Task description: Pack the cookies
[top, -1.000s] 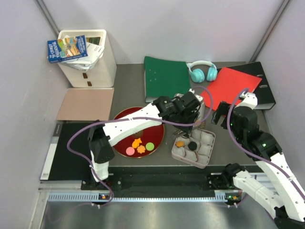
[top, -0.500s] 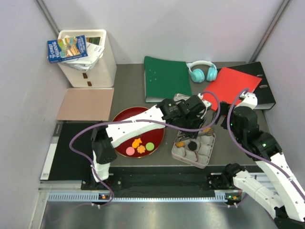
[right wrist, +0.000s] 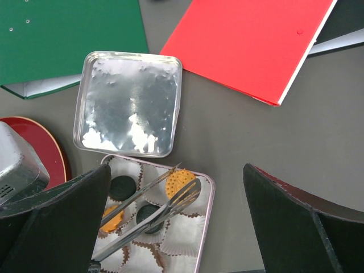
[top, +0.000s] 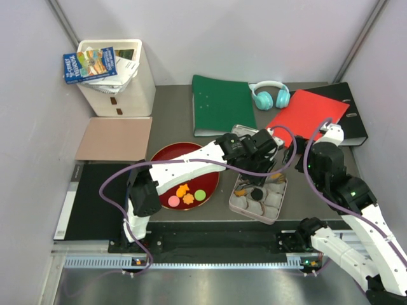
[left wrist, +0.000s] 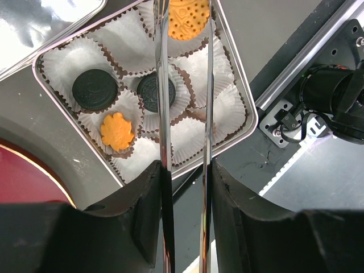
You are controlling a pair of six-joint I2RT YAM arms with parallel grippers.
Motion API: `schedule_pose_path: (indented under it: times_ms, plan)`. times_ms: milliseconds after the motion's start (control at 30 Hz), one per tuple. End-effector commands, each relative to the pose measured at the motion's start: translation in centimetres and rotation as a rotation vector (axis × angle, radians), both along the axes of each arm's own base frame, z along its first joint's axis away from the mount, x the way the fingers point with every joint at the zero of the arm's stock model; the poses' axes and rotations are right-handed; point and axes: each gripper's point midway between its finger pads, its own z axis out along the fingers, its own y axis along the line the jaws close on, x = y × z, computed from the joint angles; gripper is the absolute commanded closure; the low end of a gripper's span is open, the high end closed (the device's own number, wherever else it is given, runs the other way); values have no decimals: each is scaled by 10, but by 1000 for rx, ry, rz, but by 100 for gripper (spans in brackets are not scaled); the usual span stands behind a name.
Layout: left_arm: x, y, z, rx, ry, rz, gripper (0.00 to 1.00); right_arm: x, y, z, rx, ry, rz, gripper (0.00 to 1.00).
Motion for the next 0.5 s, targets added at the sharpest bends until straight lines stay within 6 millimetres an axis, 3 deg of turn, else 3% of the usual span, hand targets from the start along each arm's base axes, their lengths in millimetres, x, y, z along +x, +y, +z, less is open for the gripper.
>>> schedule_pose_path:
  times_ms: [0, 200, 467]
  plan:
    - [6, -13, 17, -70, -44, -14, 62, 0, -2, 11, 20, -28, -9, 1]
    - [8, -11, 20, -69, -59, -6, 48, 1, 0, 10, 22, -28, -5, 1]
    - [13, -9, 23, -69, -83, 14, 44, 2, 1, 12, 25, -31, -2, 1]
